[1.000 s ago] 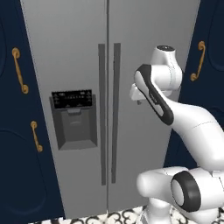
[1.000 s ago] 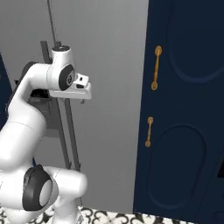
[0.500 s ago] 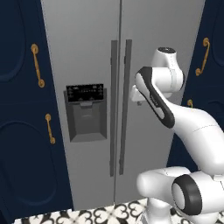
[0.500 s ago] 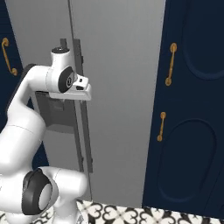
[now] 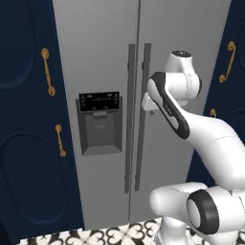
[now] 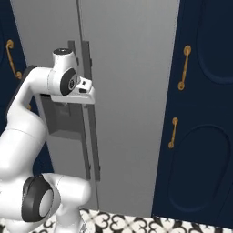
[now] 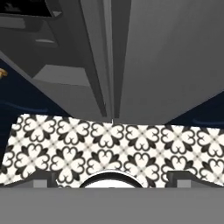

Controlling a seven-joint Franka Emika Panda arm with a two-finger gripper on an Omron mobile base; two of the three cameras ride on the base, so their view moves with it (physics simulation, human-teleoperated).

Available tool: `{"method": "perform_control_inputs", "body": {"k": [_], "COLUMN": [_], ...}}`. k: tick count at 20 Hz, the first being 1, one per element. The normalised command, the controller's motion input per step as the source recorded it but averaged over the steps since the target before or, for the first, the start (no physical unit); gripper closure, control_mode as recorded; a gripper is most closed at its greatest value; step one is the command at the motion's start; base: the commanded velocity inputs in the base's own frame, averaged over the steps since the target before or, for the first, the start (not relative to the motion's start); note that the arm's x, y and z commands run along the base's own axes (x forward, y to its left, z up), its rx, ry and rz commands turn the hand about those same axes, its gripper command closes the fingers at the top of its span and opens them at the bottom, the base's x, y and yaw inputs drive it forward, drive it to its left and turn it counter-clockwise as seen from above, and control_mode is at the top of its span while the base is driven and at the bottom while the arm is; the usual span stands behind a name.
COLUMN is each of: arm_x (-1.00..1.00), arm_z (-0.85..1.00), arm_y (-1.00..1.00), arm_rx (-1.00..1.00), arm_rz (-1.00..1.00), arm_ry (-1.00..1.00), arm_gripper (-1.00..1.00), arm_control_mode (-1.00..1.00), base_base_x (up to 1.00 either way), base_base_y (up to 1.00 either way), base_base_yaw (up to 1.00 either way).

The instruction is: Take the strawberry from the fridge and place it on top of the pancake, located on the dining counter.

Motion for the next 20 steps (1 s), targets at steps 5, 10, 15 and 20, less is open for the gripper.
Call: {"method": "perform_control_inputs", "body": {"k": [5,10,15,20], "arm_x": [0.00,0.00,0.00,0.00], "arm_z": [0.00,0.00,0.00,0.00], "arm_y": [0.00,0.00,0.00,0.00], "arm_rx": [0.00,0.00,0.00,0.00], "arm_rz": [0.00,0.00,0.00,0.00], "arm_ry": [0.00,0.00,0.00,0.00], "arm_gripper": [-1.00,-1.00,-1.00,-1.00], "arm_control_mode": [1.00,1.00,1.00,1.00], "base_base_x": [0.34,0.08,0.00,0.00], "base_base_y": [0.13,0.19,0.29,0.26], "base_base_yaw": [0.00,0.00,0.00,0.00]}}
